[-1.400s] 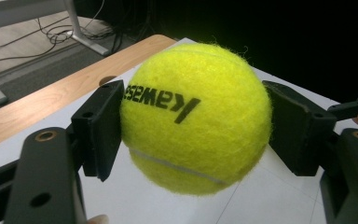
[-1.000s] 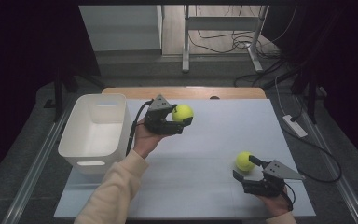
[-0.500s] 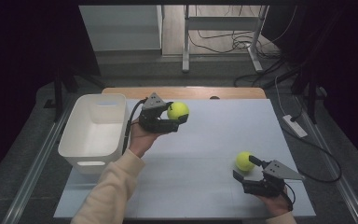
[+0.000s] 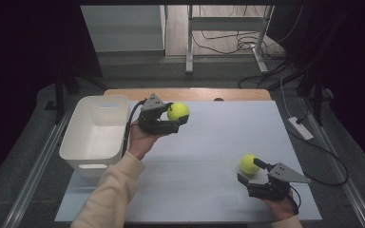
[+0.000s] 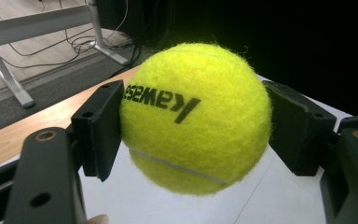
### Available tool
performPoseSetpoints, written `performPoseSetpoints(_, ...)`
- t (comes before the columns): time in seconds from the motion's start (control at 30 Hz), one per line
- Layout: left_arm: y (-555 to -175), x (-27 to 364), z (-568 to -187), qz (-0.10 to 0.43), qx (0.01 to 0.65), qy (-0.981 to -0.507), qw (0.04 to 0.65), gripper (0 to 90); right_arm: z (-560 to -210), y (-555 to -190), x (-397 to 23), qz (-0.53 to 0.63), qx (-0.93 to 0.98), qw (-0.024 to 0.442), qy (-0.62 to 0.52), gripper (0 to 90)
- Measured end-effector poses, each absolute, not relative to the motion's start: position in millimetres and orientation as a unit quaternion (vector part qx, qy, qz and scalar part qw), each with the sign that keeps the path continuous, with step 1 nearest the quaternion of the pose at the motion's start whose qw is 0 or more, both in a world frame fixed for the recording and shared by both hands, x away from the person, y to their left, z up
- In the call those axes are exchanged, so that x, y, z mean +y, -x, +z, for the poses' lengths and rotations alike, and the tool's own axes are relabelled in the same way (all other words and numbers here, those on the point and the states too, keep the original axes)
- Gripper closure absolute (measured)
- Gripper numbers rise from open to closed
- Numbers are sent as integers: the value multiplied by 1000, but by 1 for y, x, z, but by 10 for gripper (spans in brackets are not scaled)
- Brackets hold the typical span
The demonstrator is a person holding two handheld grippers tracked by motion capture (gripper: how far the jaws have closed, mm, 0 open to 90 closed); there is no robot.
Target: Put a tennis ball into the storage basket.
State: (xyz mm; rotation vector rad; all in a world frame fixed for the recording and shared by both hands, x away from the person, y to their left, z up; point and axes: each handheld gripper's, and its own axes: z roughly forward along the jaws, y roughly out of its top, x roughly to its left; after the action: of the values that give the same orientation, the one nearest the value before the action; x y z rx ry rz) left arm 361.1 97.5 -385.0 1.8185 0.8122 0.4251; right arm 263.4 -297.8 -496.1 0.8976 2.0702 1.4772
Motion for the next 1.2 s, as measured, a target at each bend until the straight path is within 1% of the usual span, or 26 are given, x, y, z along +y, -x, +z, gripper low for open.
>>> performPoseSetpoints(1.2,-359,128,-379,197,363,-746,522,265,-496,-263,-297,533,750,223,-323,137)
